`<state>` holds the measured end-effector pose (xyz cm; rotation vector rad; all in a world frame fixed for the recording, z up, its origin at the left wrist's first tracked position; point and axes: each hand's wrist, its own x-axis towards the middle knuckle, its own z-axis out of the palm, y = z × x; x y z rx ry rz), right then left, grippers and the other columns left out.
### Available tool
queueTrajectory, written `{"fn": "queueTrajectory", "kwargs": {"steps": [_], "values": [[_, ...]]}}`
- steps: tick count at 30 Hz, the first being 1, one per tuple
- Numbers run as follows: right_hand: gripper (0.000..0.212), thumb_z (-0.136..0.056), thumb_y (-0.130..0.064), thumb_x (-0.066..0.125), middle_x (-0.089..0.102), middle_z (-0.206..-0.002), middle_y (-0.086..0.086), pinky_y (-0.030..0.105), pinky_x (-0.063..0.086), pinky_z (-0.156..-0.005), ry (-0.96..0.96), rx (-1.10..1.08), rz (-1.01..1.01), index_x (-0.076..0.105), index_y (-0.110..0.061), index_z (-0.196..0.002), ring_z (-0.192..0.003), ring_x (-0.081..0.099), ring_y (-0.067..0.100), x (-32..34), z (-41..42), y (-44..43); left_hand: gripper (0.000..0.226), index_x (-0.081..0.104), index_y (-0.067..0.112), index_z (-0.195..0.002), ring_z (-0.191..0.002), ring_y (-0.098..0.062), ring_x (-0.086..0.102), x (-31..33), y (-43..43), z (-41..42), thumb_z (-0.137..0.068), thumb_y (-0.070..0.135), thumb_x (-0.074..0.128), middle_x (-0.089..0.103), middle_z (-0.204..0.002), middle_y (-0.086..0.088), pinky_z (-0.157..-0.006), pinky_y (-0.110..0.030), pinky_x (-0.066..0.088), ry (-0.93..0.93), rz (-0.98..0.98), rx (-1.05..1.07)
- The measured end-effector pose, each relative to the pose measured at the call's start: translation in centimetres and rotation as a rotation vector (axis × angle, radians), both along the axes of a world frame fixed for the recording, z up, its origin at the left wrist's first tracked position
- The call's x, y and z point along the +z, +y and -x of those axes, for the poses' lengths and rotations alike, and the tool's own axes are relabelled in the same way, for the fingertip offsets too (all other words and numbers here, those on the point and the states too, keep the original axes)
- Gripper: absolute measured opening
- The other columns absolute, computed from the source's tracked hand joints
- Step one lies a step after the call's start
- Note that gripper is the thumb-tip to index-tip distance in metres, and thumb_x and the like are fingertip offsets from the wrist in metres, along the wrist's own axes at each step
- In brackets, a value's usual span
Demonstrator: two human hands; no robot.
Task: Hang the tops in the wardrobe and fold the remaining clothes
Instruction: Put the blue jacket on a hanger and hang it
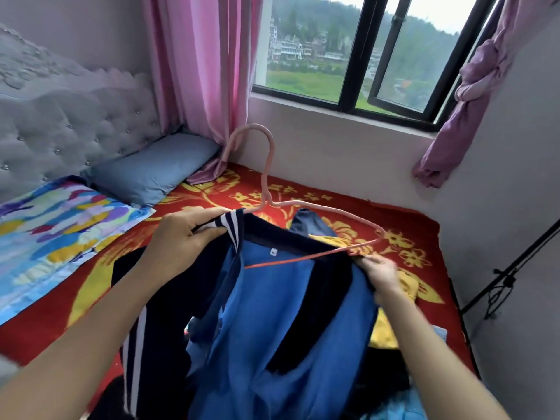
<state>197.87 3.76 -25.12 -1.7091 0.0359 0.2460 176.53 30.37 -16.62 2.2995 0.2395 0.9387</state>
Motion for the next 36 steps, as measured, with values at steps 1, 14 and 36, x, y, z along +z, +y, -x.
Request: {"fn": "queueTrajectory", "kwargs": {"steps": [1, 14, 36], "values": [[0.020, -0.078, 0.004, 0.068, 0.063, -0.047, -0.004, 0.016, 0.047, -0.044, -0.052, -0.012, -0.021, 0.064, -0.009, -0.064, -0.043, 0.057, 0.008, 2.2, -1.0, -0.9, 0.036, 0.069, 0.009, -0.112, -0.086, -0.031, 0.062, 0.1, 0.4, 0.0, -0.076, 0.001, 0.072, 0.069, -0.088, -0.014, -0.077, -0.036, 0.045, -0.005, -0.022, 0.007], [0.012, -0.080, -0.016, 0.070, 0.063, -0.070, 0.003, 0.034, 0.046, -0.067, -0.779, -0.091, 0.399, 0.061, -0.013, -0.073, -0.071, 0.061, 0.023, 15.1, 4.1, 0.5, 0.035, 0.070, -0.002, -0.104, -0.043, -0.037, 0.054, 0.9, -0.7, -3.0, -0.069, -0.008, 0.071, 0.057, -0.066, -0.021, -0.038, -0.035, 0.041, -0.081, -0.477, 0.371], [0.037, -0.090, -0.027, 0.061, 0.053, -0.123, 0.003, 0.032, 0.042, -0.095, -0.811, 0.318, 0.572, 0.053, -0.018, -0.124, -0.115, 0.049, 0.018, 13.3, 2.9, 0.8, 0.029, 0.070, -0.001, -0.103, -0.057, -0.027, 0.053, 3.1, 2.3, -0.7, -0.075, -0.006, 0.066, 0.062, -0.072, -0.021, -0.049, -0.031, 0.038, -0.393, -0.450, 0.325]]}}
